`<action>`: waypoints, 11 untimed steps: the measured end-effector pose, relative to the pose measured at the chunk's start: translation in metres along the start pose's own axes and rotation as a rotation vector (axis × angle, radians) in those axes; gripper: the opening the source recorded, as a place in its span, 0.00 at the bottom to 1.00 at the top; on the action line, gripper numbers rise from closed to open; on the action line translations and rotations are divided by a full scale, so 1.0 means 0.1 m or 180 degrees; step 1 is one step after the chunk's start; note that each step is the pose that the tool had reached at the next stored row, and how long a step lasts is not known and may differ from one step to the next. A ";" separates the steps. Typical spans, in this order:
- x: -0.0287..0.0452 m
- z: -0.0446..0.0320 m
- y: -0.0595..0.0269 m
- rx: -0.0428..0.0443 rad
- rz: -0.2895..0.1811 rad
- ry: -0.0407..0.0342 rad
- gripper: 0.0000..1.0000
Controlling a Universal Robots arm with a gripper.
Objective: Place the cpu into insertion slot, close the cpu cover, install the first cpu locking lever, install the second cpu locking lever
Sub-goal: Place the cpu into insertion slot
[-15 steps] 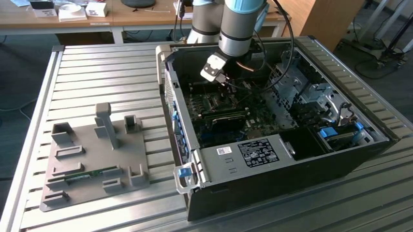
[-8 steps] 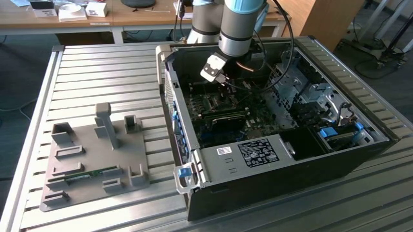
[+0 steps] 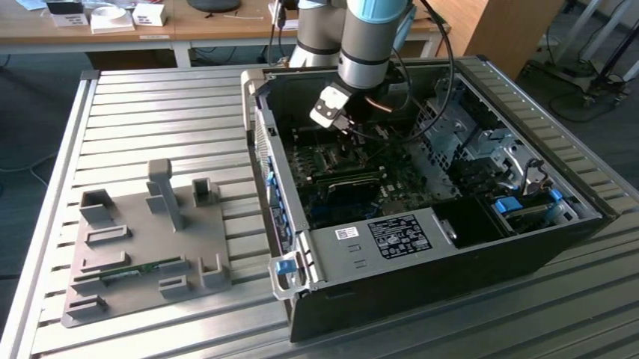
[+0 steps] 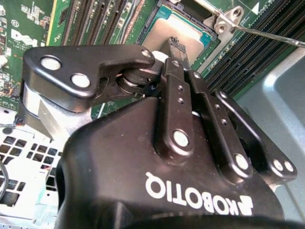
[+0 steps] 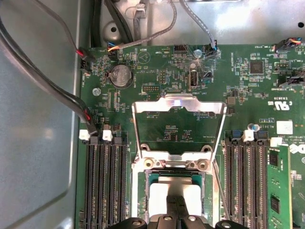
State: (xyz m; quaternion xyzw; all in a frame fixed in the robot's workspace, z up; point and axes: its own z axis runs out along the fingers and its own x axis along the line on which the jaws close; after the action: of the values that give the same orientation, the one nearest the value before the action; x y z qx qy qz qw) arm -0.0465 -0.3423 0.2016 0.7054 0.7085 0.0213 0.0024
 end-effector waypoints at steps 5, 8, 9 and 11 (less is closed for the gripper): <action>0.000 0.004 0.000 0.0000 0.0000 0.0001 0.11; -0.001 0.016 -0.001 0.0001 0.0000 0.0000 0.11; -0.001 0.017 -0.001 0.0001 0.0000 -0.0001 0.11; -0.001 0.017 -0.001 0.0001 0.0000 -0.0001 0.11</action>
State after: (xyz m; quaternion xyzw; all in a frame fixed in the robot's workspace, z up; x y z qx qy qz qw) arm -0.0465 -0.3423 0.1999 0.7054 0.7085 0.0212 0.0024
